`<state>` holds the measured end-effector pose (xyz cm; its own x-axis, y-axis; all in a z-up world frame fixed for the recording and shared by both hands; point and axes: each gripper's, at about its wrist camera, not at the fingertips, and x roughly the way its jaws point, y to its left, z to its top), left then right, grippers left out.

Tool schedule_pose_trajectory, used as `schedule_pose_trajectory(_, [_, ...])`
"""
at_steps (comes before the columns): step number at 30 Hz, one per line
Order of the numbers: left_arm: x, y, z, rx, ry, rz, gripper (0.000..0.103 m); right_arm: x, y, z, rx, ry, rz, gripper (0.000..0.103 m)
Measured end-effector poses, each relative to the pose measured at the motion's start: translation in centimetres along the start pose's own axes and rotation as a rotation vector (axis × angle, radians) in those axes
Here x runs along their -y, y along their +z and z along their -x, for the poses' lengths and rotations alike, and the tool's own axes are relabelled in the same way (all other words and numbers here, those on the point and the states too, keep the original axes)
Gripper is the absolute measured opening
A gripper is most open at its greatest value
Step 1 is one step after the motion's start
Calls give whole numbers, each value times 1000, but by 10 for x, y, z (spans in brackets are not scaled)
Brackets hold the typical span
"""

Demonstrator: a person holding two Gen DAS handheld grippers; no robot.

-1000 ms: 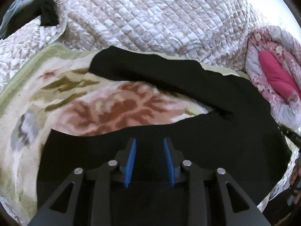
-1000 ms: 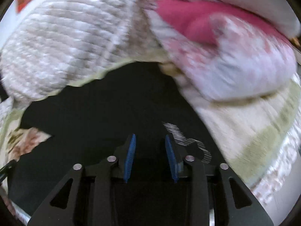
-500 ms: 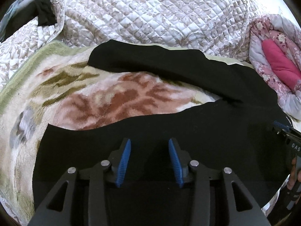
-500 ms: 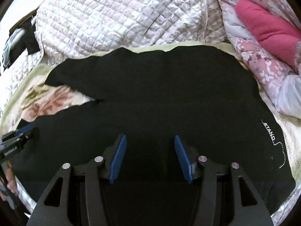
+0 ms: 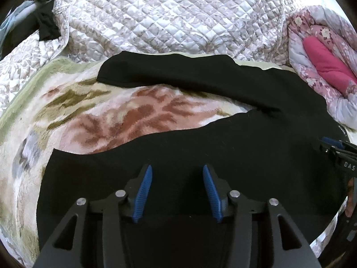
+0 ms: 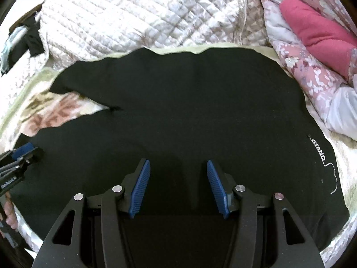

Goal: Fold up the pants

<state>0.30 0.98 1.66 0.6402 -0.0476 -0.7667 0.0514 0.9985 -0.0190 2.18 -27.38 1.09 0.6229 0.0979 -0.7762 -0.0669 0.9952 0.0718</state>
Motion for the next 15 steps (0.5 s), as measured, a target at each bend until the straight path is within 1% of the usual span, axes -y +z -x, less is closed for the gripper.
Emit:
schedule_pose_trajectory(5, [1, 3, 1, 6, 7, -4, 51, 3, 1, 8, 32, -2, -13, 54])
schedule_pose_trajectory(9, [2, 8, 8, 29, 12, -3, 51, 3, 3, 13, 56, 2, -20, 54])
schedule_pose_trajectory(15, [5, 16, 16, 41, 0, -8, 51, 0, 10, 18, 52, 48, -14, 54])
